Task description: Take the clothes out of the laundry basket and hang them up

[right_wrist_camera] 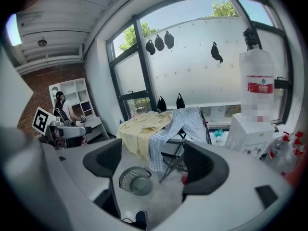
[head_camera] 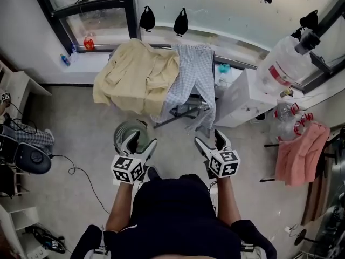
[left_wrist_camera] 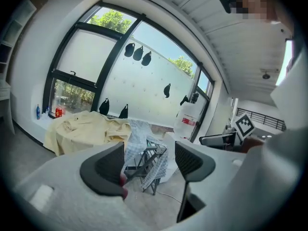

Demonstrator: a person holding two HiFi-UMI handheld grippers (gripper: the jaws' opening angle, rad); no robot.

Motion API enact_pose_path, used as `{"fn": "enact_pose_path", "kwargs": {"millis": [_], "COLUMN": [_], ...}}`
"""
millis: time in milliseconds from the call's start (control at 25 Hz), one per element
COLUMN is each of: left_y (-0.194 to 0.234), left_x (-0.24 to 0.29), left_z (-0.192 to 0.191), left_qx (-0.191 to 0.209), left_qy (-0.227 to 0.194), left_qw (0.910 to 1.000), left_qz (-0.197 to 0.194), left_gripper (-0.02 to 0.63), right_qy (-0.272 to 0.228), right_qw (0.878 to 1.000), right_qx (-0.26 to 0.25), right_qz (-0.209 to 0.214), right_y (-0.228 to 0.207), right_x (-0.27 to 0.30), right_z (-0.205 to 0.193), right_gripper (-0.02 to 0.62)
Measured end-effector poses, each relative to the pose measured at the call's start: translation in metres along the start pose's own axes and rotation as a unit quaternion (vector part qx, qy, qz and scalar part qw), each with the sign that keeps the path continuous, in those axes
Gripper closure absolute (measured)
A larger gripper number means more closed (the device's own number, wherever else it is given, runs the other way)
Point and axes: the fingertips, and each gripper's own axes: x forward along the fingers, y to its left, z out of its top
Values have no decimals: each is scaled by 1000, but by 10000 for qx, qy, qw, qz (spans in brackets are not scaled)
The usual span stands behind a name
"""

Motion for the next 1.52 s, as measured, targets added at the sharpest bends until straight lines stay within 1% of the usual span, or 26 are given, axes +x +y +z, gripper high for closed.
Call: {"fn": "enact_pose_path", "kwargs": {"millis": [120,280,360,560,640,720,800,920,1040,1080,1120,1160,1200,1280,1360,1400,1440,1480,1520], "left_y": [-31,-86,-106,-156,-171,-182,-186,-182,-174,-168,-160,-150,-142,-135,-127,-120,-114,-110,-109], "left_x": [9,8,9,-1,-6,-14,-20,-25,-34,-40,-47,-53,-58,-63,-67,-68,-68,-69,-70], "left_z": [-10,-19,-24,-45,-53,-58,-57,-47,-35,-31,-27,-23,-22,-30,-38,-40,-43,-46,-48], "left_qx": [57,203,252,157,112,163,310,366,520,561,566,521,431,246,275,340,376,347,266], "left_qy": [128,28,12,10,7,-14,-76,-194,-275,-341,-450,-565,-619,-521,-384,-319,-262,-235,-249], "left_qw": [9998,9993,9988,9973,9969,9969,9964,9966,9958,9947,9928,9905,9892,9906,9900,9881,9861,9852,9854], "left_qz": [107,298,430,718,775,773,792,718,696,789,956,1141,1255,1244,1329,1467,1596,1662,1661], "left_gripper": [288,290,290,290,290,290,290,291,291,301,425,583,583,583,583,583,583,583,583], "right_qy": [-15,-116,-190,-255,-232,-230,-240,-288,-378,-408,-434,-452,-459,-492,-636,-720,-782,-808,-802], "right_qw": [9998,9984,9976,9967,9958,9952,9954,9965,9975,9975,9972,9969,9967,9965,9964,9963,9961,9960,9962], "right_qx": [-130,-493,-568,-326,-176,-273,-416,-376,-264,-215,-201,-225,-269,-337,-395,-410,-400,-371,-339], "right_qz": [128,243,341,696,871,911,830,687,531,536,566,602,621,578,396,238,73,-43,-88], "right_y": [-16,-37,-46,-56,-56,-53,-53,-53,-45,-40,-35,-29,-23,-15,-13,-14,-17,-19,-19], "right_x": [-21,-56,-69,-105,-113,-119,-120,-121,-123,-123,-123,-121,-120,-120,-123,-125,-127,-129,-132], "right_z": [-8,-17,-20,-33,-35,-38,-41,-44,-45,-46,-47,-47,-48,-51,-48,-45,-43,-43,-44], "right_gripper": [194,193,194,195,195,195,195,195,195,195,195,195,195,196,202,275,499,595,597]}}
